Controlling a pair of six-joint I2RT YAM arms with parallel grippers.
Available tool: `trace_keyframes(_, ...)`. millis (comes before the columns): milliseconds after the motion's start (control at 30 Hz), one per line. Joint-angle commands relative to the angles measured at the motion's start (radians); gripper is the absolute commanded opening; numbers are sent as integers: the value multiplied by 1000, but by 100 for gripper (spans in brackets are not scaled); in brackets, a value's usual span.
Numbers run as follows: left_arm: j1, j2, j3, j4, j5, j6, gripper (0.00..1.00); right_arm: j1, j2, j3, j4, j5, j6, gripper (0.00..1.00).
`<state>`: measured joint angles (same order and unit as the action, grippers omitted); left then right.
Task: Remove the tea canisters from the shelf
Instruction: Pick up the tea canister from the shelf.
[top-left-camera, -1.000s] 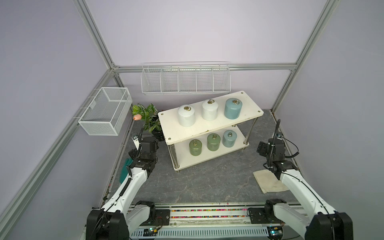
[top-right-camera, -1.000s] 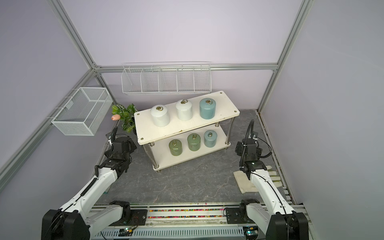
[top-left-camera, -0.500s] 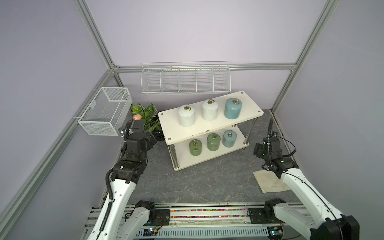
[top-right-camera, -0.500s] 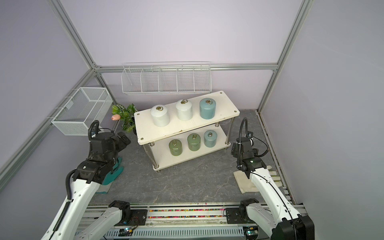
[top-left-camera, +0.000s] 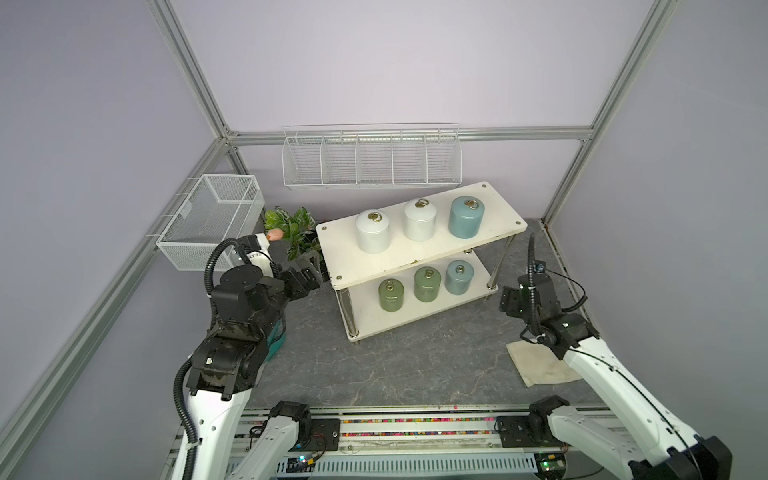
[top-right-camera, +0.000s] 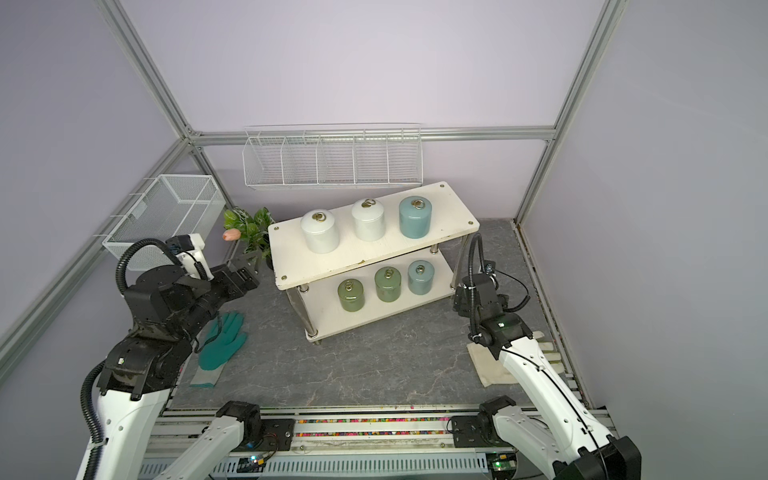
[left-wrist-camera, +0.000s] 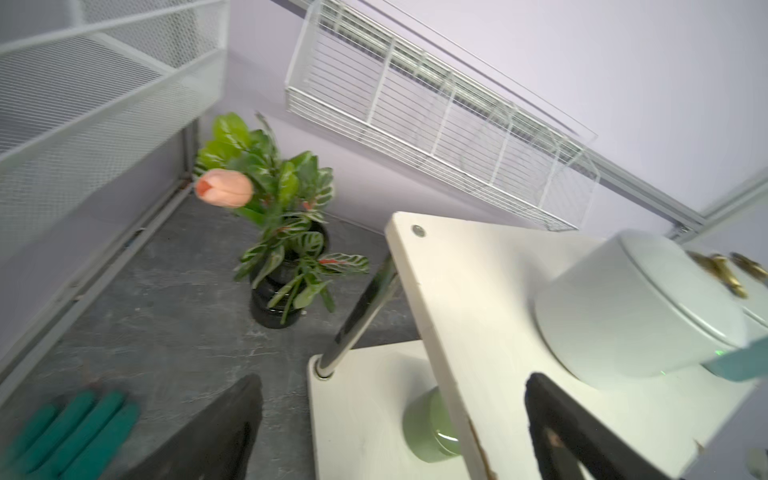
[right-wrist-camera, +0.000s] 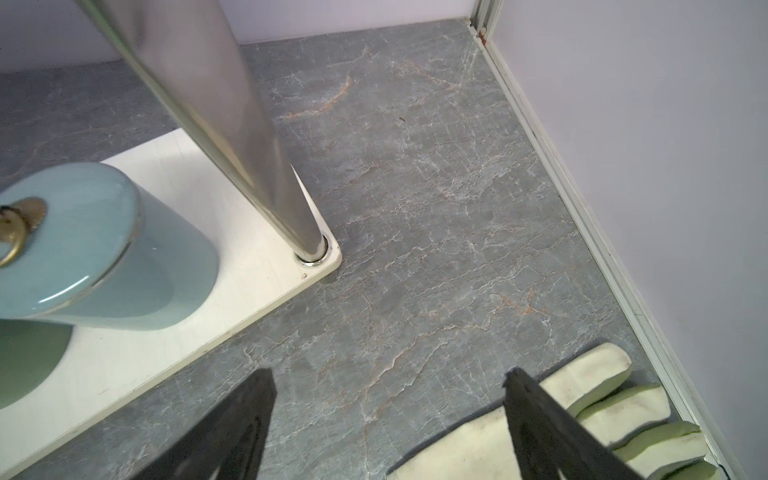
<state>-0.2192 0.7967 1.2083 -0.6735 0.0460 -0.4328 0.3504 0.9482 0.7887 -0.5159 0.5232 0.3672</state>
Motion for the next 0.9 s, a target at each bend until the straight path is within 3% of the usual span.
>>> trace_keyframes(0, -3, 14, 23, 54, 184, 28, 100, 35, -27, 41, -53, 27, 22, 89)
trace_keyframes(200, -3, 23, 17, 123, 284, 40, 100, 135, -55, 84, -109, 80, 23, 89)
trace_keyframes(667, -3, 38, 32, 178, 373, 48, 100, 328, -46, 206, -164, 116, -32, 89)
trace_keyframes(867, -3, 29, 25, 192, 391, 46, 100, 437, -20, 254, -112, 101, -130, 89)
